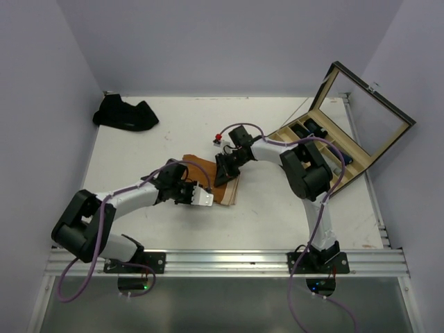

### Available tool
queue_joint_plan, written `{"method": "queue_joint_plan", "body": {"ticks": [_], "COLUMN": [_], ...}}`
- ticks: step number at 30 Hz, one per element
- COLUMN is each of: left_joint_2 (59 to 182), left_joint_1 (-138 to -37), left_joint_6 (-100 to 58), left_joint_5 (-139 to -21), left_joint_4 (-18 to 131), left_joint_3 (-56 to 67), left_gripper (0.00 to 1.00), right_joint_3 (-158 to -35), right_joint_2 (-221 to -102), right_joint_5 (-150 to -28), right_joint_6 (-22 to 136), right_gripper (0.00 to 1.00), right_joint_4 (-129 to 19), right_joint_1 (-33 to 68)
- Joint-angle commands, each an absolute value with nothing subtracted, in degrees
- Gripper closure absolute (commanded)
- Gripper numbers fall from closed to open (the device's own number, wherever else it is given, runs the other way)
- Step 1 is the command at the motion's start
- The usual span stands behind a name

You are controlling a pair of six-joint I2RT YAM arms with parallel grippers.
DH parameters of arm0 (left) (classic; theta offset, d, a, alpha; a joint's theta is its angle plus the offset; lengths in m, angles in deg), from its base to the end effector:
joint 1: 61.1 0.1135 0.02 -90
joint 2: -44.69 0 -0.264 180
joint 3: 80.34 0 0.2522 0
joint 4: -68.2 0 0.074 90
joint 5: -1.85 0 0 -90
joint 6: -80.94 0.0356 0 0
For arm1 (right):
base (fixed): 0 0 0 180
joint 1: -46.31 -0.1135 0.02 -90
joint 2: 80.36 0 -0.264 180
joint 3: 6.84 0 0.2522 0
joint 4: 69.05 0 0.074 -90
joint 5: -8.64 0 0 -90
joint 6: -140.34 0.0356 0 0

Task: Roll the underwear
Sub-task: Fold the underwear

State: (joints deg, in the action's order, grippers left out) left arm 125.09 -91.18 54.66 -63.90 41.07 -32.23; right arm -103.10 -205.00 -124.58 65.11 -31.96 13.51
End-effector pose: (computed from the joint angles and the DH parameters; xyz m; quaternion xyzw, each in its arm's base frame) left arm 0.2032 -0.1346 0.1474 0.7265 0.6039 -0.1193 0.3054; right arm 0.3511 0.2553 0.1199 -0.2196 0.8850 0.4090 0.0356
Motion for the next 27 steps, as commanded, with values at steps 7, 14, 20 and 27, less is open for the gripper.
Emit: {"method": "queue_joint_plan", "body": {"ticks": [7, 14, 20, 27], "left_joint_2": [132.58, 131.62, 130.48, 133.19], "left_joint_1": [-91.59, -91.51, -91.51, -91.51], "left_joint_6": [58.96, 58.35, 61.51, 61.34], "left_joint_5": [-62.85, -56.42, -55.45, -54.57], "left_joint_4": [25.71, 9.29, 1.10, -0.50], "left_joint_3": [-23.17, -14.73, -14.37, -13.85], "left_gripper": [1.00, 1.00, 1.00, 1.00], "right_joint_3": [-105.07, -101.82, -104.71, -114.45], "right_joint_2": [-206.75, -201.66, -195.50, -200.84], "right_joint_5": [-121.18, -120.12, -119.59, -120.65], "right_joint_6": [57.91, 55.36, 53.68, 54.56], "right_gripper": [0.83, 0.84, 0.84, 0.82], "right_joint_4": [-26.82, -24.71, -23.21, -23.39], "right_joint_1": [10.37, 7.64, 9.74, 9.75]}}
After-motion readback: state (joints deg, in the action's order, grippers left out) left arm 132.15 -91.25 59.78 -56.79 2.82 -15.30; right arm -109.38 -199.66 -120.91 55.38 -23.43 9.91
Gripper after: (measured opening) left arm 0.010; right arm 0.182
